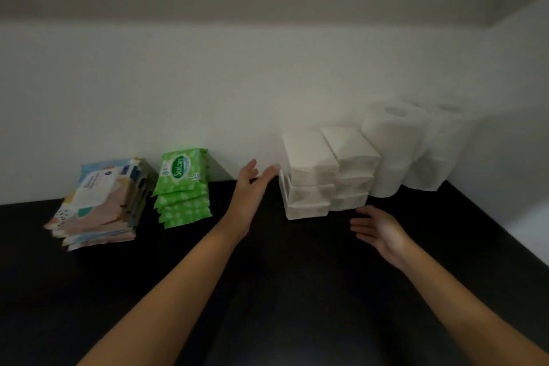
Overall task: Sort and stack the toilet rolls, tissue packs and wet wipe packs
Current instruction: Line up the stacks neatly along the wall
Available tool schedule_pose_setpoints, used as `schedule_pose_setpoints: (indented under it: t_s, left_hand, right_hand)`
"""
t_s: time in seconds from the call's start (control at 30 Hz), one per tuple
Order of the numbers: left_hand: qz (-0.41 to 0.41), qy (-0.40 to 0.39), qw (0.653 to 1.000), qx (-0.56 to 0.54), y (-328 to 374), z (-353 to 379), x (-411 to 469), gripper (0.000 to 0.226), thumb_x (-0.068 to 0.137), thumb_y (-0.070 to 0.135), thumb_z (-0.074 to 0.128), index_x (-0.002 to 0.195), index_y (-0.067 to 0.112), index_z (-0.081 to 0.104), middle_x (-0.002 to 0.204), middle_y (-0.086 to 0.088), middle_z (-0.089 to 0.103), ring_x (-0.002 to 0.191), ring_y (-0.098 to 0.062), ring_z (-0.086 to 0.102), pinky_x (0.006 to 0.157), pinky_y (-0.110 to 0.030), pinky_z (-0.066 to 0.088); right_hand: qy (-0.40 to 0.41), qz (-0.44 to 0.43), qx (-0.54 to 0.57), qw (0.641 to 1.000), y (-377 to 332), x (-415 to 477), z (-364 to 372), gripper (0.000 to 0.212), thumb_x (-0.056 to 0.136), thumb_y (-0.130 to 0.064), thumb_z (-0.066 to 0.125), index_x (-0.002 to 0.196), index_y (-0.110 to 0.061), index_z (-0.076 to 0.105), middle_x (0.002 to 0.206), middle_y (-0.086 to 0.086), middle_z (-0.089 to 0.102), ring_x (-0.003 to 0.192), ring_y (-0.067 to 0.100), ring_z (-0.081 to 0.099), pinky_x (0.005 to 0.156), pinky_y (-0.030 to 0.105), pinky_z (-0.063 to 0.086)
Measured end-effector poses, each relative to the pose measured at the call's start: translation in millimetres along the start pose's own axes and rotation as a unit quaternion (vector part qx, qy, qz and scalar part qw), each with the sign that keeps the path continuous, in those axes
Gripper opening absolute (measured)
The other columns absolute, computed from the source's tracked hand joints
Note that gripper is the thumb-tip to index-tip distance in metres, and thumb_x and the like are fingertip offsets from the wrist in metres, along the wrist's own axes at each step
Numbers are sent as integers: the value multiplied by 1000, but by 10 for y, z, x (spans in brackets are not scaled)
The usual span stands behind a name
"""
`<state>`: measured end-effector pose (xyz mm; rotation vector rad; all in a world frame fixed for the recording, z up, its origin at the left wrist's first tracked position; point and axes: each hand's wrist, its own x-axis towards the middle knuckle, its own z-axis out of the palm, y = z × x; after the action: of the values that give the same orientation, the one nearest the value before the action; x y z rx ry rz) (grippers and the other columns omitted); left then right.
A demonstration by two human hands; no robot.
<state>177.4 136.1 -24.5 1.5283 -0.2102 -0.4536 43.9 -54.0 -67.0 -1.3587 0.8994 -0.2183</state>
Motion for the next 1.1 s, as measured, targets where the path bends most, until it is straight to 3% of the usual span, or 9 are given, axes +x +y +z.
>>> schedule_pose_setpoints:
  t_s: [0.27,0.33,0.4,0.5,0.57,0.67,0.8,0.97,1.1]
  left_hand:
    - [-126,-41,987,-90,-105,454,97,90,74,75,40,148,30,14,156,-5,18,142,-32,20,111,-54,21]
    - [-153,-44,979,-127,-55,518,147,92,69,77,45,145,27,27,149,-8,33,124,-31,45,90,-50,45]
    - [-177,-52,972,-149,6,598,201,90,64,79,49,136,25,41,131,-9,51,93,-26,57,67,-42,50]
    - [-217,-80,962,-145,11,649,354,95,56,77,58,130,20,47,131,-12,53,107,-33,56,97,-58,38]
    - [-229,-97,960,-128,9,669,417,91,60,72,61,131,18,47,129,-12,55,117,-35,51,105,-61,28]
    - [-207,-82,963,-149,30,685,481,64,70,58,63,120,17,56,109,-9,65,102,-30,60,81,-44,48]
    - [-200,-42,964,-172,-10,618,551,54,70,47,63,114,15,60,116,-13,63,111,-34,56,102,-51,38]
    - [-177,-13,966,-187,-74,363,597,59,70,44,61,120,15,59,119,-13,61,118,-35,53,106,-51,34]
    - [-151,-3,974,-170,-83,88,596,40,73,42,59,103,16,63,94,-9,67,95,-29,61,85,-43,47]
  right_hand:
    - [17,-40,41,998,-316,389,-308,73,86,-62,35,142,-16,33,142,15,40,129,30,38,107,39,28]
    - [-25,-44,24,998,-394,477,-282,82,80,-73,31,144,-21,30,146,10,37,133,28,35,108,39,24]
    - [-59,-40,26,997,-476,568,-247,98,64,-85,34,142,-26,33,144,3,43,129,23,42,102,37,30]
    - [-74,-17,53,996,-558,711,-205,119,42,-91,42,142,-26,35,141,4,47,123,23,49,94,38,40]
    - [-74,10,46,996,-587,800,-189,118,47,-91,40,142,-21,36,140,9,48,124,29,48,90,43,39]
    - [-68,28,23,997,-635,915,-135,118,46,-88,46,140,-18,36,136,14,50,120,33,50,90,47,41]
    - [-69,19,-17,997,-678,956,-43,93,61,-75,56,133,-18,43,114,10,56,100,31,54,84,45,43]
    - [-107,2,-35,994,-609,931,136,102,49,-76,62,132,-19,46,114,7,59,105,30,56,94,45,42]
    - [-150,-17,-30,988,-571,866,347,109,37,-78,63,131,-25,45,122,5,58,106,27,57,92,41,46]
